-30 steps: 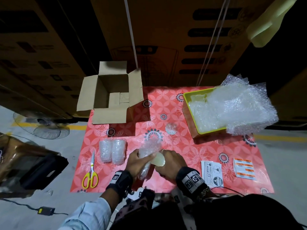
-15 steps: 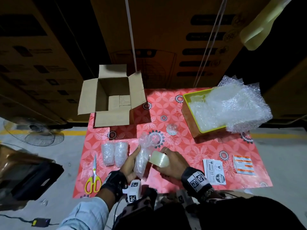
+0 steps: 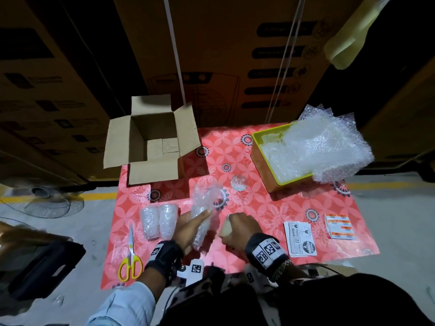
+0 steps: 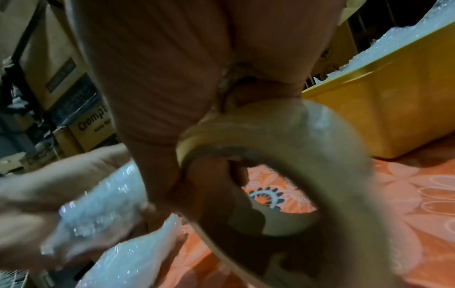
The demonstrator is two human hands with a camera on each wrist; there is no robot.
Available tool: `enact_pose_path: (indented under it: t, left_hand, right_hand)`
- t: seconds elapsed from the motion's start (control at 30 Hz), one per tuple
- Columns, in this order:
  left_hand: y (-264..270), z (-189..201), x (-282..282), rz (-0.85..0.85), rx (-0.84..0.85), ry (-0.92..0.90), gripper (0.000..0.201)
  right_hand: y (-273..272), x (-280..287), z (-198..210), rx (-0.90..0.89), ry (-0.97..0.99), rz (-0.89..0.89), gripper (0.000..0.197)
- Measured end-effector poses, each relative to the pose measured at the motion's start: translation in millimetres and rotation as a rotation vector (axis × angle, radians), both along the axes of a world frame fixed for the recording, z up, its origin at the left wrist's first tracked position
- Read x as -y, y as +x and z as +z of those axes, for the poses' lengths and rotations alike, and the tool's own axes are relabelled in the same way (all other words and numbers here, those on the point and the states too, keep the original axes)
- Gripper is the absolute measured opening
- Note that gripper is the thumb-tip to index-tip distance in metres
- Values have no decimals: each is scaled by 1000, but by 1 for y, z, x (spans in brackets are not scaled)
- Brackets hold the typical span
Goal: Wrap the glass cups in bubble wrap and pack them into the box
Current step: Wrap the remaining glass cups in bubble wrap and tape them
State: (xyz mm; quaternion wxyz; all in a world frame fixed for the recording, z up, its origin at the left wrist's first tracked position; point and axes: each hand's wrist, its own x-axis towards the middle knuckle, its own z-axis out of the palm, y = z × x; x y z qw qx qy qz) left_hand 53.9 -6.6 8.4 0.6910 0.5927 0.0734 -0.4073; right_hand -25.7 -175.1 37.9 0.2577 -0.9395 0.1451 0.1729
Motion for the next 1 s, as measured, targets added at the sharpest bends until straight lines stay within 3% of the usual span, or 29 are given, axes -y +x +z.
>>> enact_pose_path:
  t: [0.1, 0.17, 0.27, 0.4, 0.53, 0.6, 0.67, 0.73, 0.8, 0.87, 1.0]
  left_hand:
    - [3, 8, 3, -3, -186, -34, 59]
    - [0, 13, 4, -3, -362, -144, 55]
    - [3, 16, 2, 8, -431, -245, 48]
    - [9, 5, 3, 18, -294, -125, 59]
    - [5, 1, 12, -125, -109, -42, 67]
    - [2, -1, 18, -141, 69, 75, 66]
    - [0, -2, 21, -97, 144, 148, 56]
    - [-3, -1, 23, -72, 169, 171, 47]
    - [-6, -2, 27, -56, 109, 149, 50]
    - [-7, -5, 29, 12, 34, 161, 52]
    - [-12, -16, 31, 31, 65, 279, 37]
  right_hand:
    - [2, -1, 1, 4, 1, 0, 41]
    - [1, 1, 0, 6, 9, 2, 48]
    - [-4, 8, -5, 39, 193, -75, 57]
    - [-14, 17, -10, 132, 231, -124, 50]
    - [-13, 19, -8, 203, 194, -87, 57]
    - [-11, 19, -7, 209, 186, -52, 57]
    - [-7, 22, -6, 148, 132, -10, 54]
    - [-3, 26, -6, 39, -4, 47, 41]
    - [-3, 34, -7, -47, -147, 107, 27]
    - [-4, 42, -11, -65, -148, 98, 30]
    - [-7, 53, -23, -100, -87, 107, 42]
